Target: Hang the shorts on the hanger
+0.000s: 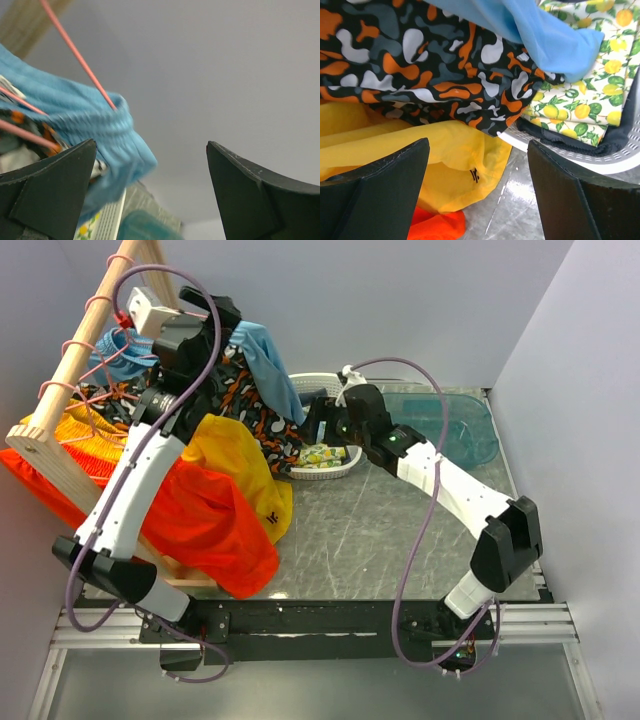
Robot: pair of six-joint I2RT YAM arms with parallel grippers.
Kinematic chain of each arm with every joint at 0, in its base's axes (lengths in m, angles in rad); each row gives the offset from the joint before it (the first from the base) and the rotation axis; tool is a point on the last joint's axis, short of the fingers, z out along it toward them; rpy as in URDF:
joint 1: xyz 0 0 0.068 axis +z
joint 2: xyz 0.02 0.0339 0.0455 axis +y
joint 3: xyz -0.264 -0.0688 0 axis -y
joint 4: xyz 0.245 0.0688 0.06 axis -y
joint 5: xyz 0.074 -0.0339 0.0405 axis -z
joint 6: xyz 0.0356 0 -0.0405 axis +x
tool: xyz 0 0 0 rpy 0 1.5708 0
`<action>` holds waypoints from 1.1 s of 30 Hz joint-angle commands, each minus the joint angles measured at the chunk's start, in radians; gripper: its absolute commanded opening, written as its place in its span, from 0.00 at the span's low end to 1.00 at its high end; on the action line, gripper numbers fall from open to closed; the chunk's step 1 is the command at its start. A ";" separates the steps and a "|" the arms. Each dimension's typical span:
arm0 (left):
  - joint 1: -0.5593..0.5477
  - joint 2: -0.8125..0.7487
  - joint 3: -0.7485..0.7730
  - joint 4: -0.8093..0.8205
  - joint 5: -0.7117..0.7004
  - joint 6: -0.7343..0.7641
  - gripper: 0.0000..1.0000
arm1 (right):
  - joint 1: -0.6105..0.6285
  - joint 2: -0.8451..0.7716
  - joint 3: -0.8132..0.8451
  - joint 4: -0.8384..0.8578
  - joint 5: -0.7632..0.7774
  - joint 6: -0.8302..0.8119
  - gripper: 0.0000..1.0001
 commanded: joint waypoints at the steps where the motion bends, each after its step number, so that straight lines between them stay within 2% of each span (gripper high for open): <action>1: -0.113 -0.053 0.023 -0.036 0.102 0.129 0.96 | 0.007 -0.145 -0.050 0.056 0.070 0.002 0.86; 6: -0.277 -0.103 -0.073 -0.053 0.099 0.216 0.96 | 0.005 -0.354 -0.256 0.102 0.229 0.067 0.88; 9: -0.391 -0.163 -0.315 0.042 0.132 0.261 0.97 | 0.005 -0.525 -0.419 0.131 0.278 0.101 0.88; 13: -0.593 -0.171 -0.506 0.085 0.070 0.298 0.96 | 0.007 -0.758 -0.600 0.087 0.384 0.137 0.90; 16: -0.684 -0.145 -0.632 0.112 0.041 0.293 0.96 | 0.005 -0.881 -0.684 0.032 0.440 0.177 0.90; 19: -0.715 -0.131 -0.739 0.132 0.061 0.273 0.96 | 0.007 -1.001 -0.765 0.001 0.486 0.203 0.91; 24: -0.718 -0.212 -0.929 0.345 0.138 0.302 0.96 | 0.005 -1.127 -0.852 -0.019 0.536 0.234 0.93; 26: -0.718 -0.229 -0.946 0.375 0.147 0.319 0.96 | 0.007 -1.150 -0.861 -0.036 0.547 0.239 0.94; 30: -0.719 -0.215 -0.901 0.315 0.132 0.333 0.96 | 0.005 -1.149 -0.861 -0.054 0.570 0.245 0.95; 33: -0.721 -0.237 -0.923 0.367 0.139 0.347 0.96 | 0.005 -1.135 -0.862 -0.053 0.585 0.254 0.96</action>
